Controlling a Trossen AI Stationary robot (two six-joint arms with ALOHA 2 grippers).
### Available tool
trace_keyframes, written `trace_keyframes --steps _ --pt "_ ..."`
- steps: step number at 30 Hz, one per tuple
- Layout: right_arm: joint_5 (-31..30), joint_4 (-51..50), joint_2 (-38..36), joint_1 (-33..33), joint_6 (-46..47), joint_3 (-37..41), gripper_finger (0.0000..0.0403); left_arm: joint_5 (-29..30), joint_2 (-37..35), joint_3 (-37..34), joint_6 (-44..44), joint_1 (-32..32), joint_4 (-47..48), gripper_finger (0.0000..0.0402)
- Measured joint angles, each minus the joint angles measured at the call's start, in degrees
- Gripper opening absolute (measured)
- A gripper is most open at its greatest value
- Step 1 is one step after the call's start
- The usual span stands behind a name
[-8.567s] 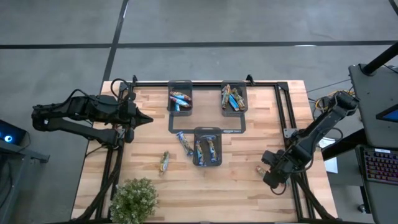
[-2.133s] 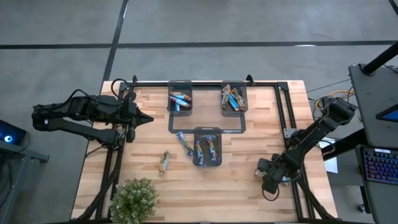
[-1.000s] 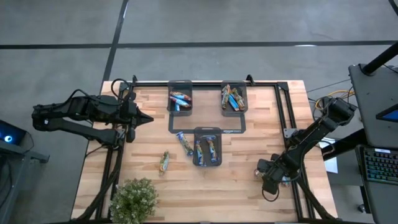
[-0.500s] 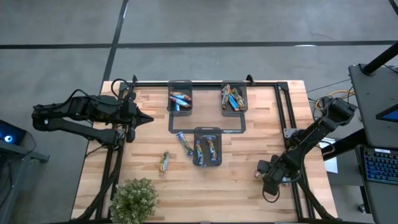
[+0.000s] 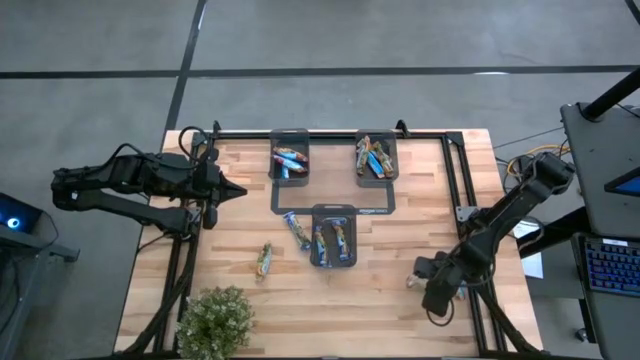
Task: Pick and place Granola Bars by type
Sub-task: Put the red granola bar into the left black bin
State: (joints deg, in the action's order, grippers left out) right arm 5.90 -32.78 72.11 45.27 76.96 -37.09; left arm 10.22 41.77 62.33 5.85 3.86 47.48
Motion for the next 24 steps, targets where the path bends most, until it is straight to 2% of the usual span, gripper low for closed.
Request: trace_keyframes --steps 7,13,24 --pt "-1.3 -0.2 0.1 -5.3 -7.4 -5.4 0.0052 0.0 0.0 0.0 0.0 0.0 0.0 0.0000" --pt "-4.5 -0.8 0.3 -13.4 -15.2 -10.2 0.0052 0.0 0.0 0.0 0.0 0.0 0.0 0.0000" --pt "-4.6 -1.3 0.3 -28.9 -31.0 -18.3 0.0052 0.0 0.0 0.0 0.0 0.0 0.0 0.0000"
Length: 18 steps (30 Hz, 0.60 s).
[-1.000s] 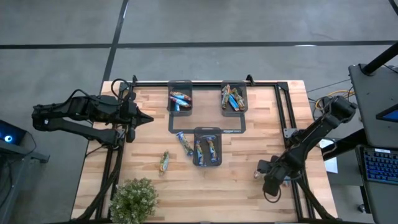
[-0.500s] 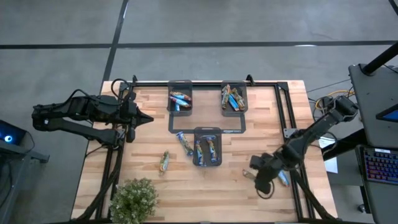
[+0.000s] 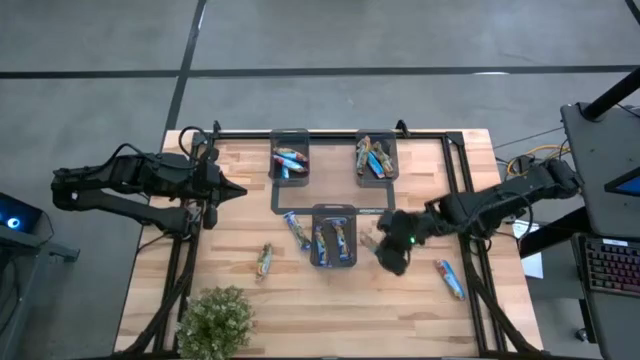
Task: Pick and place Granola Bars by type
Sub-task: Put the red granola bar into the left black bin
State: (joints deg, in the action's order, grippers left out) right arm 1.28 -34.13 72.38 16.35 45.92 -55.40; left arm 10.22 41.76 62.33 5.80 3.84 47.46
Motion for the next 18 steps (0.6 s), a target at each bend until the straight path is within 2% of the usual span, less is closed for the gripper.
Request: trace_keyframes --steps 10,18 --pt "0.0 0.1 0.0 -14.4 -9.0 -5.9 0.0052 0.0 0.0 0.0 0.0 0.0 0.0 0.0000" --pt "0.1 0.2 0.0 -21.2 -13.9 -9.6 0.0052 0.0 0.0 0.0 0.0 0.0 -0.1 0.0000"
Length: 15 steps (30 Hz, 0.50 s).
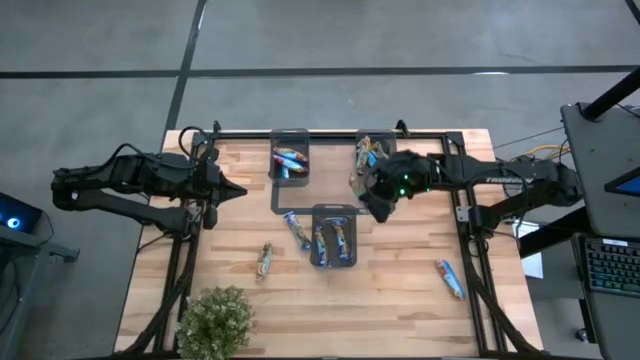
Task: Pick and place Granola Bars by type
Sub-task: Put the red granola bar into the left black bin
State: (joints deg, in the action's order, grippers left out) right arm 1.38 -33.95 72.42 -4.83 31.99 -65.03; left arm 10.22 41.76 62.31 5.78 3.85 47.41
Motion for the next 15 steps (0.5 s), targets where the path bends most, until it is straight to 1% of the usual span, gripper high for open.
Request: trace_keyframes --steps 8,15 --pt "0.1 0.7 0.0 -3.8 -2.3 -2.0 0.0052 0.4 0.0 0.0 -0.1 0.0 0.0 0.0000" --pt "0.3 5.5 0.0 -6.7 -2.4 -2.1 0.0052 0.3 0.0 0.0 -0.1 0.0 0.0 0.0000"
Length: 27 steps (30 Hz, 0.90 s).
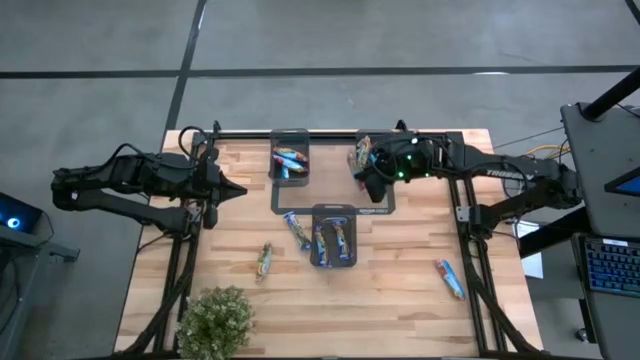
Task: Pick and place Granola Bars by type
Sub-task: Put the red granola bar into the left black bin
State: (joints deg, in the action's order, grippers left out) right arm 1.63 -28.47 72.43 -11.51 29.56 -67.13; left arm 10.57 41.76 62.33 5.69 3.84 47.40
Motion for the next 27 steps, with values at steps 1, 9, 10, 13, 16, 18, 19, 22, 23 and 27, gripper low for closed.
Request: trace_keyframes --steps 1,9,10,13,16,18,19,22,23,27 --pt "0.0 0.9 0.2 -0.3 0.0 0.0 0.0052 0.0 0.0 0.0 0.0 0.0 0.0 0.0000" --pt "2.9 1.6 7.2 -2.5 -3.4 -6.1 0.0052 0.0 0.0 0.0 -0.1 0.0 0.0 0.0000" --pt "3.0 1.7 8.8 -2.5 -3.8 -7.6 0.0052 0.0 0.0 0.0 -0.2 0.0 0.0 0.0000" --pt "3.3 1.6 12.9 -3.4 -4.7 -11.9 0.0052 0.0 0.0 0.0 -0.2 0.0 0.0 0.0000" --pt "3.6 1.3 16.7 -4.6 -6.1 -16.6 0.0052 0.0 0.0 0.0 -0.5 0.0 0.0 0.0000" --pt "3.6 0.9 19.3 -5.5 -6.7 -19.9 0.0052 0.0 0.0 0.0 -0.5 0.0 0.0 0.0000" --pt "3.6 0.3 20.6 -5.9 -6.7 -21.4 0.0052 0.0 0.0 0.0 -0.5 0.0 0.0 0.0000" --pt "5.3 -0.2 24.4 -7.4 -6.8 -25.7 0.0052 0.0 0.0 0.0 -0.6 0.0 0.0 0.0000" --pt "6.0 -0.4 25.7 -7.8 -6.8 -27.0 0.0052 0.0 0.0 0.0 -0.6 0.0 0.0 0.0000" --pt "6.4 -1.2 30.4 -9.4 -6.7 -32.4 0.0052 0.0 0.0 0.0 -0.6 0.0 -0.3 0.0000"
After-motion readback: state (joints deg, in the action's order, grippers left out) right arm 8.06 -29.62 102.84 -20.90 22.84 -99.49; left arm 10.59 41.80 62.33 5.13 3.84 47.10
